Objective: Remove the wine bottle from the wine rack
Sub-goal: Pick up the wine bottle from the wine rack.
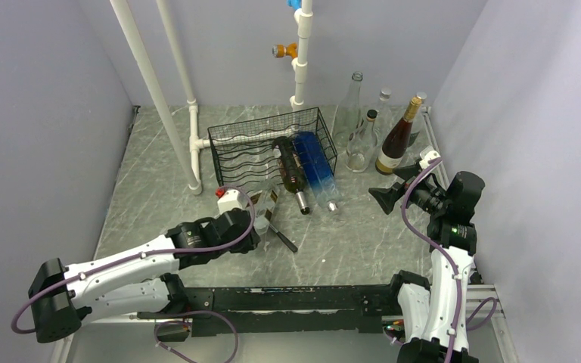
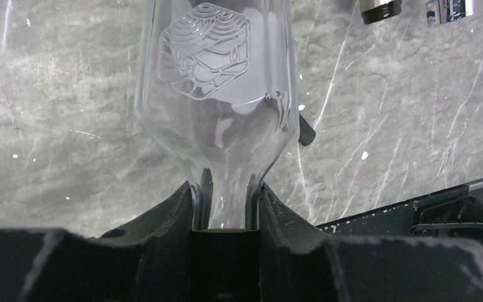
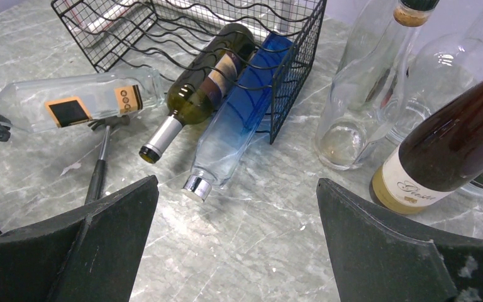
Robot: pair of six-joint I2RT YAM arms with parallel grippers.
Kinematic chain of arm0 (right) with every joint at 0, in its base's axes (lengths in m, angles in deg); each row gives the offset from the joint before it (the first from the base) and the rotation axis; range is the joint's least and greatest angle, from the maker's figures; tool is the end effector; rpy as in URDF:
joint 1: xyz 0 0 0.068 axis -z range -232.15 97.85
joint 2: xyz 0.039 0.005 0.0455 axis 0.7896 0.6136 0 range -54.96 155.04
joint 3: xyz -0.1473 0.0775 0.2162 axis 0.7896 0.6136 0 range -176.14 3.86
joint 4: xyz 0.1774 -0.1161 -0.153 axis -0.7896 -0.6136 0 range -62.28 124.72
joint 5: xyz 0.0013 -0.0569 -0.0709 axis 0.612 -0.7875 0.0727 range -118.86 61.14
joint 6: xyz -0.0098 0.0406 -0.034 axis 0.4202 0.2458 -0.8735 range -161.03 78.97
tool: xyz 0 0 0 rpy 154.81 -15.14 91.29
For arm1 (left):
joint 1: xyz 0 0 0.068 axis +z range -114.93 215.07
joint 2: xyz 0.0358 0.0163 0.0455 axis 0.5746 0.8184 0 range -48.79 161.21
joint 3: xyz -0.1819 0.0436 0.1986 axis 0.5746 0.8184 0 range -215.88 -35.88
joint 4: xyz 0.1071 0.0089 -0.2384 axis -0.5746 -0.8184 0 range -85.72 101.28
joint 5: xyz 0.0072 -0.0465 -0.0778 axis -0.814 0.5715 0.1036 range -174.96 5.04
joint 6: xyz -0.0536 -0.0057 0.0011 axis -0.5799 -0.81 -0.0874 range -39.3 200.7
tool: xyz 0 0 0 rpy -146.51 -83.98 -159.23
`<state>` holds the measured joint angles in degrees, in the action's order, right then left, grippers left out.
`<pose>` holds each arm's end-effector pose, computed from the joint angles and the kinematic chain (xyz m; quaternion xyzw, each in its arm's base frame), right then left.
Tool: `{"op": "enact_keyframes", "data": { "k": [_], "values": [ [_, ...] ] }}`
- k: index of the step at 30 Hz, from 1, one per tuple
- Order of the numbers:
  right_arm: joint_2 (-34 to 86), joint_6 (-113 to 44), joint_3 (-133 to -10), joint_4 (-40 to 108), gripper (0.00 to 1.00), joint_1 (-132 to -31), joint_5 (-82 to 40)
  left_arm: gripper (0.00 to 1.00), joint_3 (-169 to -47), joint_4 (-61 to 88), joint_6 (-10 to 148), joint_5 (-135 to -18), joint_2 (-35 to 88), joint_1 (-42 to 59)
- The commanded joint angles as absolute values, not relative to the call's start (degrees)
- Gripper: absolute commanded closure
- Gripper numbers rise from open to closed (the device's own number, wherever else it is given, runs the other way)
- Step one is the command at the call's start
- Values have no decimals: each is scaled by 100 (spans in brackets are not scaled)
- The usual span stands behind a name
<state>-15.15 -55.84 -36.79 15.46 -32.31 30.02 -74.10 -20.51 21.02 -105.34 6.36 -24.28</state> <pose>0.1504 -0.0218 0.3169 -0.2561 0.7184 0.2290 0.6049 0.1084 -0.1587 0.2355 -0.0650 0.9208 -0.2150 0.3187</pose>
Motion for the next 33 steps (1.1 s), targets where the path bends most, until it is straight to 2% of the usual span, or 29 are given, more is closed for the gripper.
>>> {"op": "enact_keyframes", "data": {
  "k": [1, 33],
  "values": [
    [-1497, -5567, -3653, 1794, 0, -3227, 3100, 100, -7461, -1491, 2124, -10613, 273, -2478],
    [-1341, -5780, -3633, 1675, 0, -3228, 3257, 100, -7492, -1513, 2930, -10082, -649, -2514]
  ]
}}
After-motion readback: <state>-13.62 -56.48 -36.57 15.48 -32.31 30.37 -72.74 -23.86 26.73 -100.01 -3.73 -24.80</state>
